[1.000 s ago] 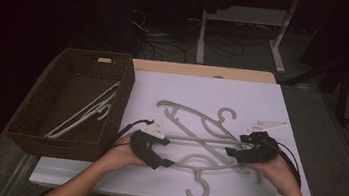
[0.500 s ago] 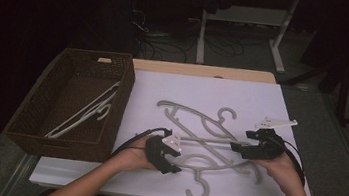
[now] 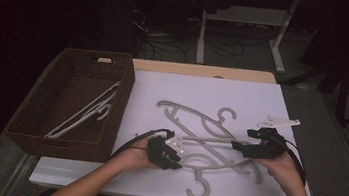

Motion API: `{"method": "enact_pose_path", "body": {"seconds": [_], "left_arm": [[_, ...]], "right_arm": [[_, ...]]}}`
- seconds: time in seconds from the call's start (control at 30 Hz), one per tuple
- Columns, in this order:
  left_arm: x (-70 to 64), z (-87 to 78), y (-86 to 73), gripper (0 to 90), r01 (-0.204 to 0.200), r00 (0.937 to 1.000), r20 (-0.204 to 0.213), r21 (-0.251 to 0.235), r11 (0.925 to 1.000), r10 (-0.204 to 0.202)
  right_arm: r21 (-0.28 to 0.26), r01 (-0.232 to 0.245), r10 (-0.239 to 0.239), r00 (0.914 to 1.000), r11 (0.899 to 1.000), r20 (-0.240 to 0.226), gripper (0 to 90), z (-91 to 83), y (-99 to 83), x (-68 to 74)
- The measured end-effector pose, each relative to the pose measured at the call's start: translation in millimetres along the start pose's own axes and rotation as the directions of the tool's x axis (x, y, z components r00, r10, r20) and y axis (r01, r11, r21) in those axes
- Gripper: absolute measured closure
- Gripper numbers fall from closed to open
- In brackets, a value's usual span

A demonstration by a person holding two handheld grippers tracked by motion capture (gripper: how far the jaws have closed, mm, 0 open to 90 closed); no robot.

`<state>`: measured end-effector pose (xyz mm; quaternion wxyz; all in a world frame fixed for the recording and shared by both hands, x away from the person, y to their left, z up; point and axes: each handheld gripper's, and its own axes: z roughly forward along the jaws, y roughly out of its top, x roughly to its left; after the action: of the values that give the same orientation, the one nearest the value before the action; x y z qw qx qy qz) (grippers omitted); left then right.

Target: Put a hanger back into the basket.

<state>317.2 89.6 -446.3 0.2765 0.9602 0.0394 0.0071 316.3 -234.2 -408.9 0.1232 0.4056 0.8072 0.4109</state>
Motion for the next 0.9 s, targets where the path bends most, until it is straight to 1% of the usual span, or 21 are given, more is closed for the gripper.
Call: {"method": "enact_pose_path", "body": {"seconds": [0.17,0.23,0.3,0.33,0.4,0.5,0.53,0.6,0.63,0.7,0.8,0.83,0.9], "left_arm": [[-1.4,0.0,1.4,75.5,-0.007,1.0000,-0.006,0.010,0.9999,0.007],[-1.2,-0.3,1.4,77.6,-0.008,1.0000,-0.004,0.010,0.9999,0.008],[-0.4,-0.7,1.2,81.3,0.000,1.0000,-0.004,0.008,1.0000,0.000],[-0.1,-0.6,0.8,81.7,0.004,1.0000,-0.004,0.004,1.0000,-0.004],[-1.0,-0.8,0.9,81.8,-0.001,1.0000,-0.009,0.005,1.0000,0.001],[-0.5,-2.4,0.4,81.9,0.007,1.0000,-0.007,0.005,1.0000,-0.007],[0.0,-3.7,-0.3,81.9,0.015,0.9999,-0.003,0.004,0.9999,-0.015],[1.5,-7.8,-1.6,81.9,0.045,0.9990,-0.004,-0.019,0.9988,-0.045],[3.0,-11.4,-1.8,81.9,0.054,0.9986,-0.004,-0.026,0.9982,-0.054],[5.6,-19.7,-2.2,81.9,0.088,0.9962,0.004,-0.056,0.9946,-0.087],[8.8,-32.8,-1.8,81.9,0.112,0.9933,-0.019,-0.076,0.9908,-0.114],[9.2,-36.8,-1.8,81.9,0.126,0.9913,-0.028,-0.082,0.9886,-0.128],[11.5,-45.2,-1.0,81.9,0.151,0.9875,-0.029,-0.100,0.9834,-0.155]], "right_arm": [[-0.003,0.003,-0.003,1.0000,1.000,0.004,20.6,-0.2,0.7,0.4],[-0.008,0.001,-0.001,1.0000,1.000,0.003,20.6,-1.2,0.9,0.3],[-0.014,0.000,0.000,1.0000,1.000,0.005,20.6,-2.4,1.1,0.2],[-0.016,-0.002,0.002,1.0000,1.000,0.005,20.5,-3.0,1.2,0.2],[-0.021,-0.004,0.005,1.0000,1.000,0.008,20.4,-4.1,1.3,-0.2],[-0.029,-0.007,0.007,0.9999,1.000,0.012,19.9,-6.1,1.3,-1.2],[-0.034,-0.009,0.010,0.9999,0.999,0.013,19.8,-7.0,1.4,-1.5],[-0.043,-0.011,0.012,0.9998,0.999,0.018,19.4,-9.1,1.5,-2.1],[-0.046,-0.016,0.017,0.9997,0.999,0.019,19.0,-10.4,1.5,-2.5],[-0.055,-0.017,0.018,0.9996,0.998,0.022,18.7,-12.3,1.4,-3.8],[-0.066,-0.029,0.030,0.9994,0.997,0.019,18.6,-14.5,0.9,-5.6],[-0.069,-0.031,0.032,0.9993,0.997,0.018,18.5,-14.8,0.7,-6.2],[-0.073,-0.039,0.040,0.9991,0.997,0.013,17.9,-14.2,-0.2,-7.1]]}}
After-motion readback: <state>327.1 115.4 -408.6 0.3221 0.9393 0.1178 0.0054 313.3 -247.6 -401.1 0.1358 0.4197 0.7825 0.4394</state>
